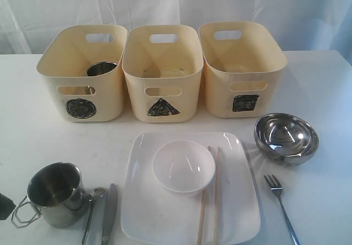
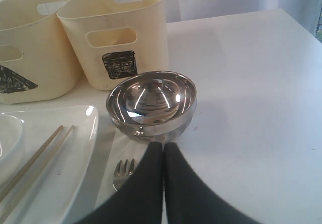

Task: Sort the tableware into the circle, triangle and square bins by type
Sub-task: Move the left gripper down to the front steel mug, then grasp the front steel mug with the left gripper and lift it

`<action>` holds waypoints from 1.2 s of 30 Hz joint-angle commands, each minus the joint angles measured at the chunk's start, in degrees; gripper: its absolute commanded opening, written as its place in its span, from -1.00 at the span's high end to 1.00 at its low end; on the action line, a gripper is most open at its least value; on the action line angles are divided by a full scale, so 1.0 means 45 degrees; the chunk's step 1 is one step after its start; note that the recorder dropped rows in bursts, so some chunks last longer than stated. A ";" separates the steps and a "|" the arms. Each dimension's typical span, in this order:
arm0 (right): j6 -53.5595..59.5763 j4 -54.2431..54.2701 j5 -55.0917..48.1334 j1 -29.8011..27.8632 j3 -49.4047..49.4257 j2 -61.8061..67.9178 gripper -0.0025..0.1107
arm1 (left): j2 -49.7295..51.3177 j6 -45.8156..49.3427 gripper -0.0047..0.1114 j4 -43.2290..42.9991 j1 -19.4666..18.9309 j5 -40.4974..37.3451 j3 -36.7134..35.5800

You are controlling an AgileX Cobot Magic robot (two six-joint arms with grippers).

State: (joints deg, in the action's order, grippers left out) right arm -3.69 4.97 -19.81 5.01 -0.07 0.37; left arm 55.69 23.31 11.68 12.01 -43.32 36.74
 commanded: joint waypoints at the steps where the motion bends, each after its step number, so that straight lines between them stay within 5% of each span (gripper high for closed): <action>1: -0.0006 -0.0079 0.0046 -0.0106 0.0016 -0.0083 0.96 | -0.0004 0.0253 -0.11 -0.0051 0.0048 0.0134 -0.0056; 36: -0.0006 -0.0079 0.0046 -0.0106 0.0016 -0.0083 0.96 | 0.4381 0.3239 -0.12 0.0674 0.0048 0.2600 -0.0027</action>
State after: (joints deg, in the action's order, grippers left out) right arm -3.69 4.97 -19.81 5.01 -0.07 0.37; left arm 74.79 37.32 14.27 12.01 -32.16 36.74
